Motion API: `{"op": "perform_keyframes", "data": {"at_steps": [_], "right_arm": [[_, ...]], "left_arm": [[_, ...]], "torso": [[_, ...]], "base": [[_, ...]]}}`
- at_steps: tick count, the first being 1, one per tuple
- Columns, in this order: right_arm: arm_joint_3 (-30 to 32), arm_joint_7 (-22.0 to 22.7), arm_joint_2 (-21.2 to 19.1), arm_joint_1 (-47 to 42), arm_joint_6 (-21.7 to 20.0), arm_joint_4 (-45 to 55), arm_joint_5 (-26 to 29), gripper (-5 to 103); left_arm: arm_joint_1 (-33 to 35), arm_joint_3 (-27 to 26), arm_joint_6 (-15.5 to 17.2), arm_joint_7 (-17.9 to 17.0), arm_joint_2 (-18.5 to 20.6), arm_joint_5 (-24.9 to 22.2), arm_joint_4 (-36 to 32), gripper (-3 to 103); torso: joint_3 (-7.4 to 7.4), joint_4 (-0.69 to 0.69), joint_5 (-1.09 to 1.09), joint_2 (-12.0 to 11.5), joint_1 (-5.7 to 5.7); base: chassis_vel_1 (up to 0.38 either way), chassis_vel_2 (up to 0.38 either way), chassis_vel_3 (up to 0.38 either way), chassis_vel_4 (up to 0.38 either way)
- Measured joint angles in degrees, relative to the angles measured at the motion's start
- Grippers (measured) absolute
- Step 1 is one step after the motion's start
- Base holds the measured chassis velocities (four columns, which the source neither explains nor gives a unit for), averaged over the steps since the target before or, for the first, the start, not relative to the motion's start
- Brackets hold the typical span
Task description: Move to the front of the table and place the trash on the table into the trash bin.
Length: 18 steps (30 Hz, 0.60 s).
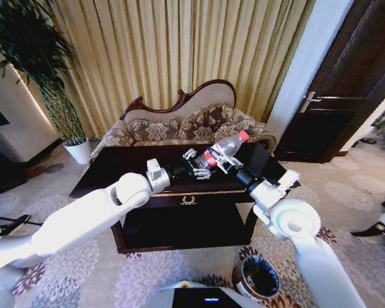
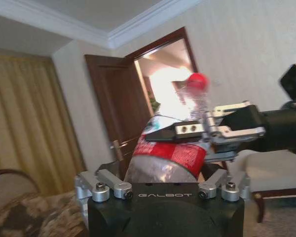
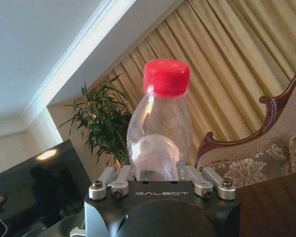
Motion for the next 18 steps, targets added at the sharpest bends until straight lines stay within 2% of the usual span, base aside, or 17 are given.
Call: {"op": "perform_keyframes", "data": {"at_steps": [1,3,4,5,6,7,8,10,12,13,16,17,18], "right_arm": [[0.0,0.0,0.0,0.0,0.0,0.0,0.0,35],[0.7,-0.1,0.4,0.2,0.3,-0.8,-0.4,30],[0.7,-0.1,0.4,0.2,0.3,-0.8,-0.4,30],[1.0,0.1,0.5,0.3,0.2,-1.8,-0.9,29],[1.1,0.1,0.7,0.7,0.3,-2.6,-1.2,28],[1.3,0.1,0.9,1.3,0.4,-3.6,-1.7,28],[1.3,0.1,1.0,1.6,0.6,-4.4,-2.2,28],[1.3,0.1,1.2,1.9,1.0,-5.2,-2.9,28],[1.7,0.1,1.8,2.7,1.7,-7.3,-4.9,28],[1.7,0.1,1.8,2.7,1.7,-7.3,-4.9,28],[2.5,0.1,2.4,3.2,2.6,-9.6,-8.4,28],[2.5,0.1,2.4,3.2,2.6,-9.6,-8.4,28],[2.8,0.1,2.7,3.4,3.1,-10.7,-10.6,28]], "left_arm": [[0.0,0.0,0.0,0.0,0.0,0.0,0.0,89],[1.0,-2.7,1.5,-2.0,1.2,-1.5,-1.0,97],[1.0,-2.7,1.5,-2.0,1.2,-1.5,-1.0,97],[1.6,-5.0,2.2,-4.1,2.0,-2.4,-1.3,99],[2.4,-6.5,2.9,-4.9,2.6,-3.4,-2.0,100],[3.4,-8.4,3.4,-5.9,3.1,-4.2,-2.4,100],[4.1,-9.8,3.6,-6.5,3.6,-4.7,-2.8,100],[5.1,-11.6,4.0,-7.2,4.2,-5.3,-3.3,100],[8.4,-16.9,4.6,-8.1,5.6,-5.9,-4.3,100],[8.4,-16.9,4.6,-8.1,5.6,-5.9,-4.3,100],[14.7,-23.8,5.0,-8.8,7.4,-6.2,-6.0,100],[14.7,-23.8,5.0,-8.8,7.4,-6.2,-6.0,100],[17.8,-26.7,5.3,-9.7,8.0,-6.3,-6.7,100]], "torso": [[0.00,0.00,0.00,0.0,0.00],[0.00,-0.01,-0.01,0.0,0.00],[0.00,-0.01,-0.01,0.0,0.00],[0.00,0.00,-0.04,0.0,0.00],[0.00,0.00,0.08,0.0,0.00],[0.00,0.00,-0.07,0.0,0.00],[0.00,0.00,0.00,0.0,0.00],[0.00,0.00,0.00,0.0,0.00],[0.00,0.00,-0.01,0.0,0.00],[0.00,0.00,-0.01,0.0,0.00],[0.00,0.00,0.00,0.0,0.00],[0.00,0.00,0.00,0.0,0.00],[0.00,0.01,0.00,0.0,0.00]], "base": [[0.000,0.000,0.000,0.000],[0.000,0.000,0.000,0.000],[0.000,0.000,0.000,0.000],[0.000,0.000,0.000,0.000],[0.000,0.000,0.000,0.000],[0.000,0.000,0.000,0.000],[0.000,0.000,0.000,0.000],[0.000,0.000,0.000,0.000],[0.000,0.000,0.000,0.000],[0.000,0.000,0.000,0.000],[0.000,0.000,0.000,0.000],[0.000,0.000,0.000,0.000],[0.000,0.000,0.000,0.000]]}}
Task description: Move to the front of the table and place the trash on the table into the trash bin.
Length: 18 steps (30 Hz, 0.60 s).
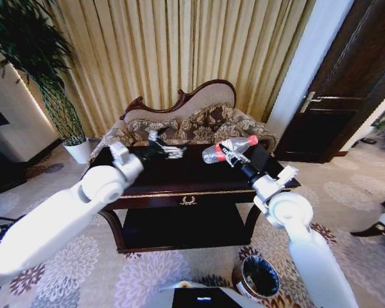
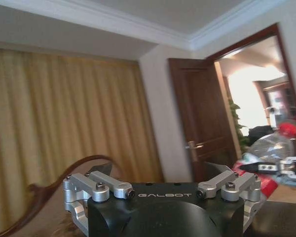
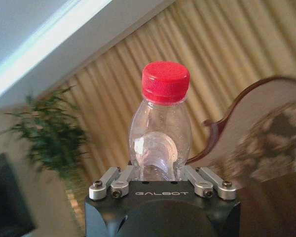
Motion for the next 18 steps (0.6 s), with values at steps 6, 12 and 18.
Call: {"op": "perform_keyframes", "data": {"at_steps": [6,12,18], "right_arm": [[0.6,0.0,0.2,-0.2,1.9,-2.5,-9.9,28],[1.4,0.0,1.0,-1.2,2.9,-4.7,-22.5,28],[2.8,0.0,0.9,-1.0,4.0,-6.5,-26.4,28]], "left_arm": [[7.1,-6.2,1.2,-8.2,-0.1,0.0,-1.8,100],[14.0,-14.1,11.6,-19.9,-2.4,-0.5,-5.3,100],[22.9,-23.0,15.1,-23.2,-3.8,-0.3,-5.9,100]], "torso": [[0.00,-0.02,0.00,0.0,0.00],[0.00,-0.02,0.00,0.0,0.00],[0.00,-0.02,0.00,0.0,0.00]], "base": [[0.000,0.000,0.000,0.000],[0.000,0.000,0.000,0.000],[0.000,0.000,0.000,0.000]]}}
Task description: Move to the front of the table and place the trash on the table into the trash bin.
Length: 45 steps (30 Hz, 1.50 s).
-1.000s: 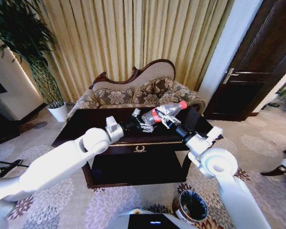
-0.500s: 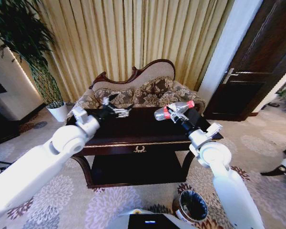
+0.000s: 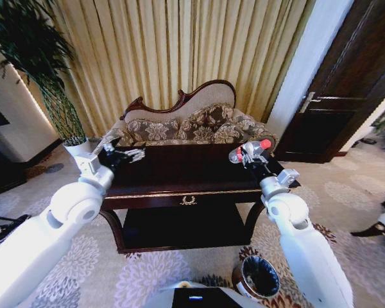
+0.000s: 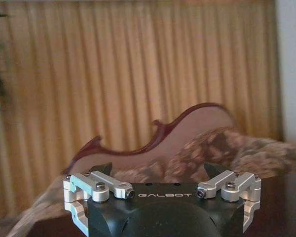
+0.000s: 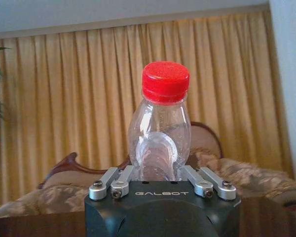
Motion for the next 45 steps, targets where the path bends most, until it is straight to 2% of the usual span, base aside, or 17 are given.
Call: {"op": "perform_keyframes", "data": {"at_steps": [1,3,4,7,20,45], "right_arm": [[0.0,0.0,0.0,0.0,0.0,0.0,0.0,28],[1.1,0.0,-0.3,-0.2,0.3,-0.5,-1.9,28],[1.1,0.0,-0.3,-0.2,0.3,-0.5,-1.9,28],[2.1,0.0,-0.4,-1.5,0.4,0.1,-3.1,28],[1.8,0.0,0.6,-2.5,1.3,0.5,-3.1,28],[1.4,0.0,1.1,-3.4,2.0,1.0,-4.0,28]], "left_arm": [[0.0,0.0,0.0,0.0,0.0,0.0,0.0,100],[4.8,-4.7,0.1,0.3,-0.3,0.1,-0.7,100],[4.8,-4.7,0.1,0.3,-0.3,0.1,-0.7,100],[10.0,-10.3,0.0,1.6,-0.7,0.2,-1.9,100],[17.9,-19.6,-1.5,2.7,-2.0,1.6,-4.5,100],[18.7,-20.4,-2.1,3.1,-2.1,1.7,-5.6,100]], "torso": [[0.00,0.00,0.00,0.0,0.00],[0.00,0.02,0.00,0.0,0.00],[0.00,0.02,0.00,0.0,0.00],[0.00,0.00,0.00,0.0,0.00],[0.01,0.01,0.00,0.0,0.03],[0.01,0.00,0.01,0.0,0.02]], "base": [[0.000,0.000,0.000,0.000],[0.000,0.000,0.000,0.000],[0.000,0.000,0.000,0.000],[0.000,0.000,0.000,0.000],[0.044,-0.036,-0.052,0.042],[0.195,-0.197,-0.195,0.190]]}}
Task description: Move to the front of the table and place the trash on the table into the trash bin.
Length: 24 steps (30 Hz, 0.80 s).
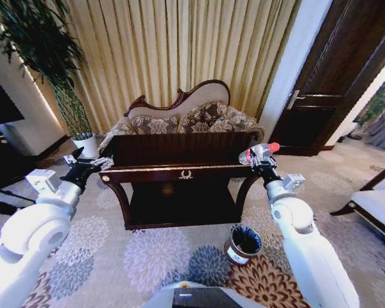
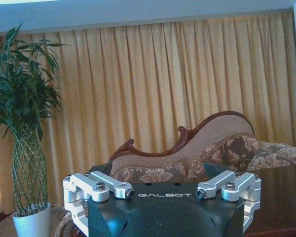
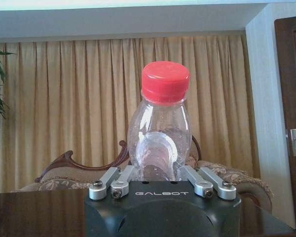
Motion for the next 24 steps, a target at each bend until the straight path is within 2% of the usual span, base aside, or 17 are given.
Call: {"op": "perform_keyframes", "data": {"at_steps": [14,21,24], "right_arm": [[-1.8,0.0,2.1,-0.9,0.5,-1.6,-2.9,28],[-2.1,0.0,3.8,-0.8,0.6,-7.8,-7.0,28],[-1.9,0.0,4.4,-0.4,0.6,-14.8,-8.5,28]], "left_arm": [[1.2,-0.4,-0.5,0.2,-0.9,0.8,-0.1,100],[2.6,-1.0,-1.1,0.5,-1.6,1.9,-0.5,100],[3.4,-2.2,-1.3,1.0,-2.0,2.1,-1.0,100]], "torso": [[-0.04,0.01,-0.01,0.1,-0.06],[0.02,0.00,-0.01,0.0,0.04],[0.01,0.00,0.01,0.0,0.03]], "base": [[0.136,-0.146,-0.136,0.132],[0.000,0.000,0.000,0.000],[0.000,0.000,0.000,0.000]]}}
